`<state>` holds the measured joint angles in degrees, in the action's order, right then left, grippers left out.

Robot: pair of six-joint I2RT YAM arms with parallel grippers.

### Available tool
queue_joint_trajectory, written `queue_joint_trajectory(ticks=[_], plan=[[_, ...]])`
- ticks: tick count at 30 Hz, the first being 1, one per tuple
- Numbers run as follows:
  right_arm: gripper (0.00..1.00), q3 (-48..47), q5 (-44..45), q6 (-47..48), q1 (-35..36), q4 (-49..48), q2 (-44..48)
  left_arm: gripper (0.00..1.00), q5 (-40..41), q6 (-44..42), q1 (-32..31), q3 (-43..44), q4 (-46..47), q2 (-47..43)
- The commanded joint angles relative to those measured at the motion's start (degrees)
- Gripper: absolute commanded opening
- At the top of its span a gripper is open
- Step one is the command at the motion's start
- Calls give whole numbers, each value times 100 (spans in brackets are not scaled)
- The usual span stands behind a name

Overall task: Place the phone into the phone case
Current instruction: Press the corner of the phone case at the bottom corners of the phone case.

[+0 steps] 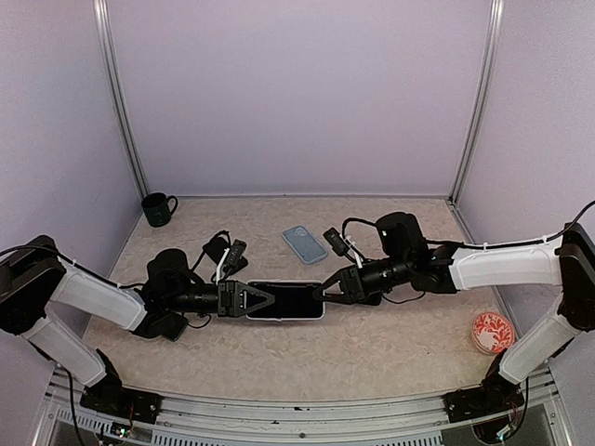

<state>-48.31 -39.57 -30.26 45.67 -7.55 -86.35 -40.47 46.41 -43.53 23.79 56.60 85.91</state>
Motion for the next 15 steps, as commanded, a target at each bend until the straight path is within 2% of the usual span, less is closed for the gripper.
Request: queue_joint_trajectory(ticks=[1,7,10,12,15], plan=[[44,-197,629,403,47,452,207,0,-150,31,-59,197,219,1],[71,-257,1071,1169,46,1220,723,0,-196,-18,-51,196,143,-52],[84,-85,1382,1744,47,1269,1116,0,-223,-20,-58,209,108,-48],[97,108,1578,2084,67,1199,1422,0,-224,-18,-51,230,77,-41],[99,381,1798,2520,103,1140,1824,0,-232,-23,-59,284,-27,-16]])
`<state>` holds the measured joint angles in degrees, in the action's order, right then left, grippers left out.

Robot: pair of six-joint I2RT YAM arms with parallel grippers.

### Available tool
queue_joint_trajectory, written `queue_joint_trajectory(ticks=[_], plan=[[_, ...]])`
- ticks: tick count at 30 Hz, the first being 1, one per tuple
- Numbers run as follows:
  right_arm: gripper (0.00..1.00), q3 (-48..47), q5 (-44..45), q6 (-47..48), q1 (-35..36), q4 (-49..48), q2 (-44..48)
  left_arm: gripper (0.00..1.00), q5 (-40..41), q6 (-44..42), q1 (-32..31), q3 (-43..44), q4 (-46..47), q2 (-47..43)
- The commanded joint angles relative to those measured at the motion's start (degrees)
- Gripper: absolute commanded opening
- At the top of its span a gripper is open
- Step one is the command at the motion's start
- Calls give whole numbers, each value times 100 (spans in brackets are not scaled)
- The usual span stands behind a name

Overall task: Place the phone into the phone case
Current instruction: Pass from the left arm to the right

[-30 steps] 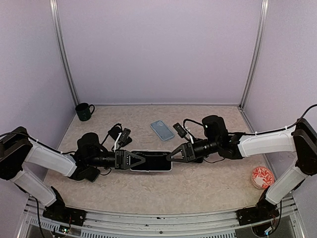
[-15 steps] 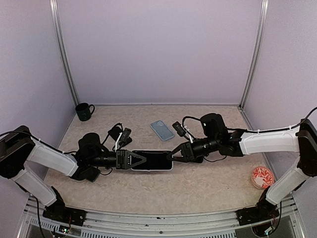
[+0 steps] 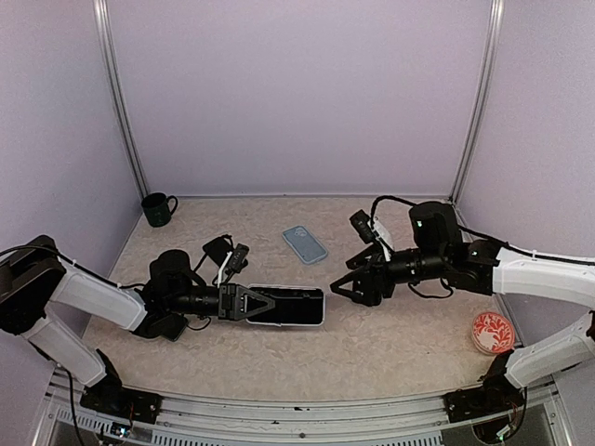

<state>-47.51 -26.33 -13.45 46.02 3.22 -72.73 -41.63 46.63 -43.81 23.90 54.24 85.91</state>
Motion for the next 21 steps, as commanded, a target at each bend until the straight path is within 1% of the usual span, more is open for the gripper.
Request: queue_joint_trajectory(ticks=[1,6,9,13,17,21], plan=[[99,349,519,945,85,66,550,0,-117,-48,-31,301,154,3],[99,399,802,1369,320,227,659,0,-169,-13,-39,419,94,129],[99,481,1154,1778,704,135,618,0,-191,30,-48,467,96,216],[99,494,1639,2124,1104,-5,495,0,-222,72,-65,548,34,318],[99,356,2122,2342,1339,14,261,0,-249,2,-104,658,-165,397],[99,355,2563,2841,1681,-114,67,0,-250,-76,-151,758,-341,426]])
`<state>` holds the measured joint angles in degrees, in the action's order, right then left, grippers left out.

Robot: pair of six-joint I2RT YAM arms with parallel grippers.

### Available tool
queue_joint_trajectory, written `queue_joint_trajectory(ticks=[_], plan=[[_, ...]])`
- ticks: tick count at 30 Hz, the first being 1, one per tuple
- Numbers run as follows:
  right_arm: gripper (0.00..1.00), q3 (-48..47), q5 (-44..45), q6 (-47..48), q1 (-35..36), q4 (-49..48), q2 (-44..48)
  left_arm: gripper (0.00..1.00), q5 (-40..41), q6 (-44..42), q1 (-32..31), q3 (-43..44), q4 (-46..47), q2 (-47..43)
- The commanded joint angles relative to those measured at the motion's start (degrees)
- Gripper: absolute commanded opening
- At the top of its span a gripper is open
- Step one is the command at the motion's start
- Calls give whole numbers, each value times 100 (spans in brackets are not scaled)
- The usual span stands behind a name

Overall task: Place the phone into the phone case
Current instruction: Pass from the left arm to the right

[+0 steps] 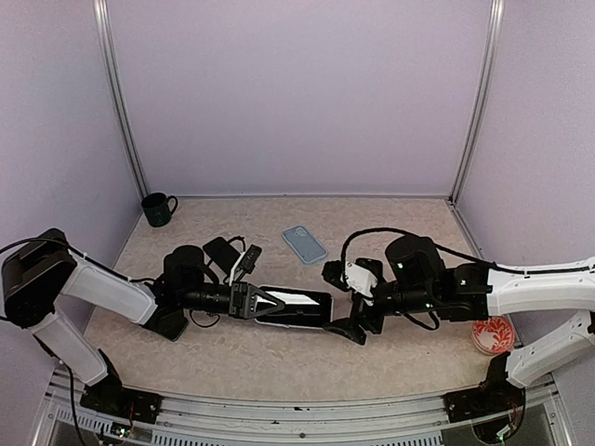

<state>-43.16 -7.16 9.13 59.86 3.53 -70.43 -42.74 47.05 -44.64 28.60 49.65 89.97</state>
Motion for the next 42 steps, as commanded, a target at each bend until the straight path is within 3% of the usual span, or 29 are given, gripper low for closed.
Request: queue_joint_trajectory(ticks=[1,28,42], plan=[[99,-87,853,635,382,-198,-208,0,-138,-136,-78,309,75,28],[99,-457,1123,817,830,-337,-951,0,16,-326,-172,497,-322,140],[100,-798,1843,931,1068,-248,-1596,0,25,-299,-203,447,-206,213]])
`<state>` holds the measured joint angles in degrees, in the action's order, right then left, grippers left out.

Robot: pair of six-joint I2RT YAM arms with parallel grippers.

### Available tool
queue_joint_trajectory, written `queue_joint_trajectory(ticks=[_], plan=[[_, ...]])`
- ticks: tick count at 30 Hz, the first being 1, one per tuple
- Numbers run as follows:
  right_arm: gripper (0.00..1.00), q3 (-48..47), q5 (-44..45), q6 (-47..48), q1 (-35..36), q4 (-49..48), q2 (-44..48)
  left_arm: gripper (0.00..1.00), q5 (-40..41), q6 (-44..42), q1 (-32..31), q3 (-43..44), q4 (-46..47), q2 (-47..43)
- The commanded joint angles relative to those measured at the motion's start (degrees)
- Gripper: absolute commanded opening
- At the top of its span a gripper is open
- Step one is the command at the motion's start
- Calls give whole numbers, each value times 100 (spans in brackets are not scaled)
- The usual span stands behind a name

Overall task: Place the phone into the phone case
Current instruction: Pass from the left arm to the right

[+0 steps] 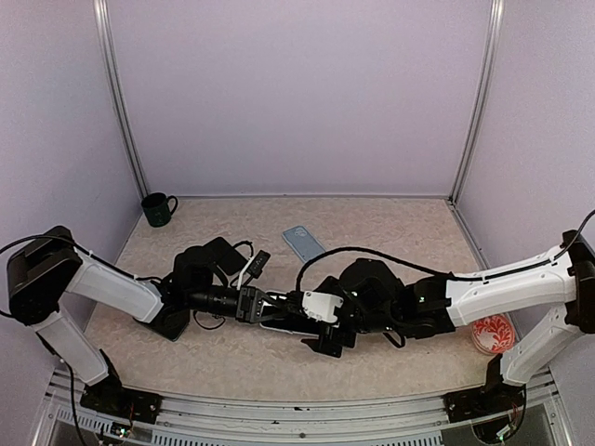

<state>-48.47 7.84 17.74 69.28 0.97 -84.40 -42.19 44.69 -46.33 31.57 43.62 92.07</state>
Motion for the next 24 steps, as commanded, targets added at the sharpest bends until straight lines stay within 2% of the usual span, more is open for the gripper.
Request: queue_joint_trajectory(ticks=[1,24], plan=[[99,-310,402,90,142,40,-257,0,-33,-54,-34,140,408,4],[99,-911,1230,151,430,-54,-1010,0,-17,-14,-34,-8,569,12]])
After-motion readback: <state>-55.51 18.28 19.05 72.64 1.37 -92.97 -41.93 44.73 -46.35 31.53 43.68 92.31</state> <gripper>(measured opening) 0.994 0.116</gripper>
